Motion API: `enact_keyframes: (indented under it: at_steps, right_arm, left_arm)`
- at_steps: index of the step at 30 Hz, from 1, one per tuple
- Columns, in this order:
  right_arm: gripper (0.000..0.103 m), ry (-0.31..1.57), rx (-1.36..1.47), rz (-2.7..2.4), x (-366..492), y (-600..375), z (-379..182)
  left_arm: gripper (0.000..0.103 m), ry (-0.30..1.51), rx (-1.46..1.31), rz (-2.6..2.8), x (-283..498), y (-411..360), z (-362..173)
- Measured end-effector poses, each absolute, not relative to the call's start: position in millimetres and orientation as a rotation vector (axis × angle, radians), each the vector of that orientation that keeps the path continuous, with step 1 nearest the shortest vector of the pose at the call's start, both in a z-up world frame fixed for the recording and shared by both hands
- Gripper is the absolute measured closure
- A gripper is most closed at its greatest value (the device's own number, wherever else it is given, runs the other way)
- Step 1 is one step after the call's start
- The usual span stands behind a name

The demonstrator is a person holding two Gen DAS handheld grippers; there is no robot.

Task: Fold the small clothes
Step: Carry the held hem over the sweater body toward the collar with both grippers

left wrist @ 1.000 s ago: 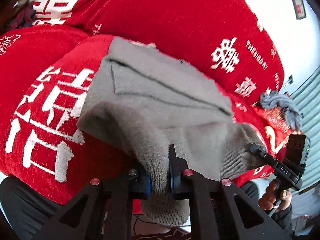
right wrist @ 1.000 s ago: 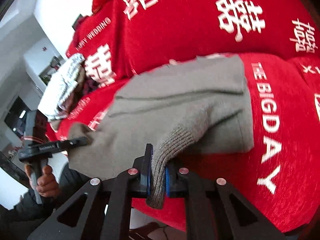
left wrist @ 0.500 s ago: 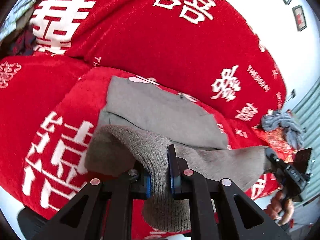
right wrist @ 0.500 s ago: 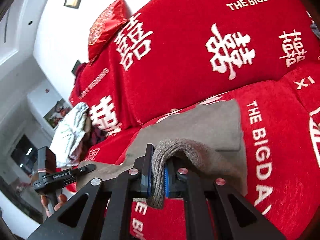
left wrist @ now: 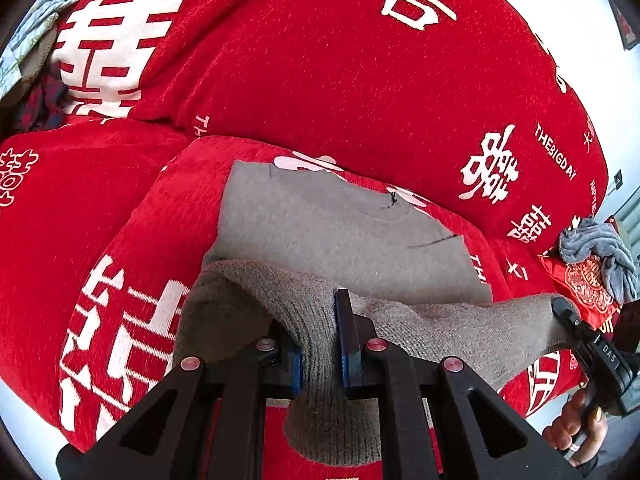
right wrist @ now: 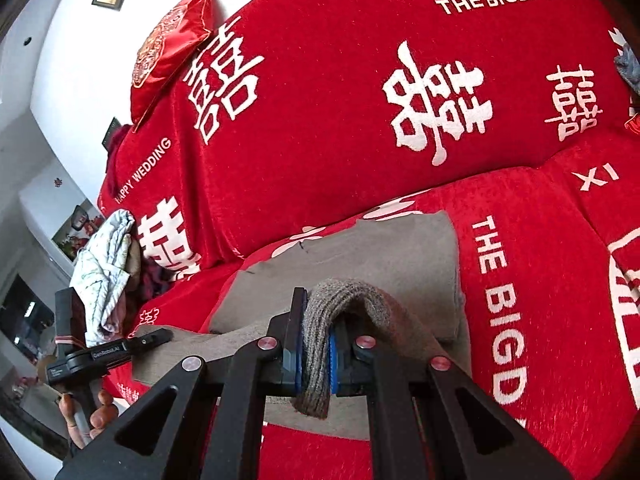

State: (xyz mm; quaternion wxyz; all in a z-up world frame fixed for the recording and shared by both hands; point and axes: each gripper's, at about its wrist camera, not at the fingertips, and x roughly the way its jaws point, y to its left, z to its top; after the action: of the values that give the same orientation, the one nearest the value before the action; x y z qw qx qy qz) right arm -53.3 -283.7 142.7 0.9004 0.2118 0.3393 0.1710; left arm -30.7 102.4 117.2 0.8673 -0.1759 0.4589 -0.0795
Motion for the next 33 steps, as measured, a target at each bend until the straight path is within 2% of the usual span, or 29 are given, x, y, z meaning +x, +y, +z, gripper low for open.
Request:
enact_keyframes:
  at_steps: [9, 33]
  right_arm:
    - [0.094, 0.759, 0.314, 0.288, -24, -267, 139]
    - [0.094, 0.788, 0.282, 0.216, 17, -272, 133]
  left_arm:
    - [0.088, 1.022, -0.288, -0.105, 1, 89, 104]
    - [0.088, 1.017, -0.179, -0.085, 43, 69, 105]
